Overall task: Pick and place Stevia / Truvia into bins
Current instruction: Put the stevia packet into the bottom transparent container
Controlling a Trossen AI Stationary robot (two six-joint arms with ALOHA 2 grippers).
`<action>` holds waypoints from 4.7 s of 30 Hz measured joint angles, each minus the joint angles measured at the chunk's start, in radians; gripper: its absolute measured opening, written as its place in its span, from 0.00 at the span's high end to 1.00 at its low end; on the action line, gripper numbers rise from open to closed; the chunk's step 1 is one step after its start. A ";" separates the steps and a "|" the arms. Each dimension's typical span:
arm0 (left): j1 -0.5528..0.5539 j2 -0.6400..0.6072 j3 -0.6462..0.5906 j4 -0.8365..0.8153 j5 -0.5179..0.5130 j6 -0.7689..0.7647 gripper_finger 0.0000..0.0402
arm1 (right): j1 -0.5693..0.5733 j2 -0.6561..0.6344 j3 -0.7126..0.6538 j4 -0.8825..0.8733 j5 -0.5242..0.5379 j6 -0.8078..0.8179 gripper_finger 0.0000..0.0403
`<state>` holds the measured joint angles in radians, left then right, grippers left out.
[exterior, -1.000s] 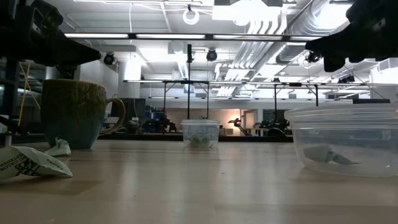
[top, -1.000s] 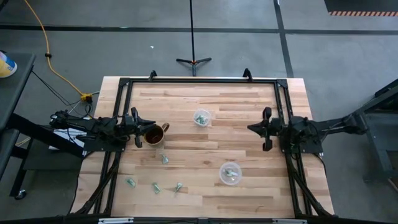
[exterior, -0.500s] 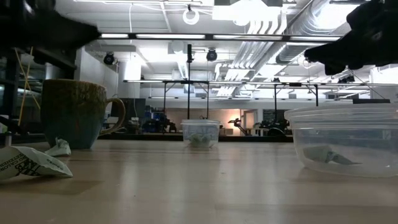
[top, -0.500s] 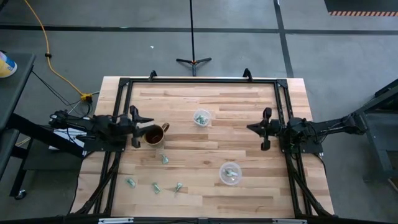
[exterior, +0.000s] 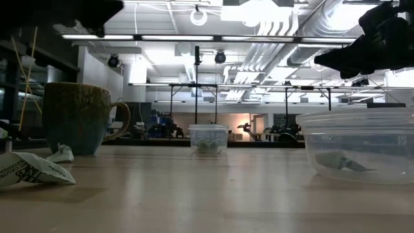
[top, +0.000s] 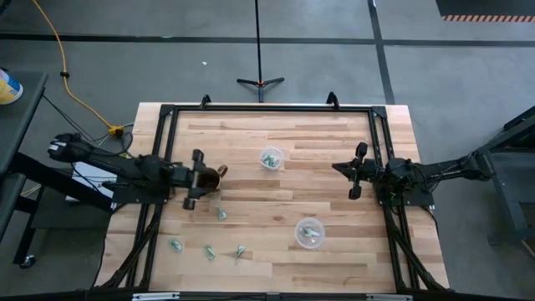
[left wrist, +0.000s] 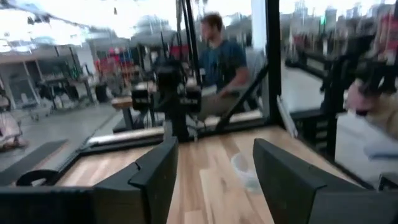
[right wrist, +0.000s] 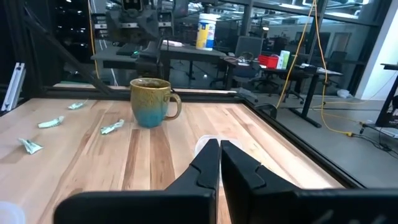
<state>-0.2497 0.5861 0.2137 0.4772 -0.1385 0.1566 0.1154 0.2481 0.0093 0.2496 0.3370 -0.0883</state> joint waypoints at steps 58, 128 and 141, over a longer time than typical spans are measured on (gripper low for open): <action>-0.380 1.175 0.644 -0.518 0.024 -0.854 0.42 | 0.000 0.001 -0.001 -0.054 0.000 0.002 0.99; 0.042 1.531 1.149 -0.063 0.456 0.045 0.84 | 0.000 0.000 -0.001 -0.073 0.026 -0.046 0.99; 0.042 1.471 1.146 -0.280 0.441 0.042 0.49 | 0.000 0.000 -0.001 -0.072 0.028 -0.047 0.98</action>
<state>-0.2073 2.0569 1.3600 0.1976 0.3029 0.1983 0.1158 0.2481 0.0082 0.1772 0.3649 -0.1355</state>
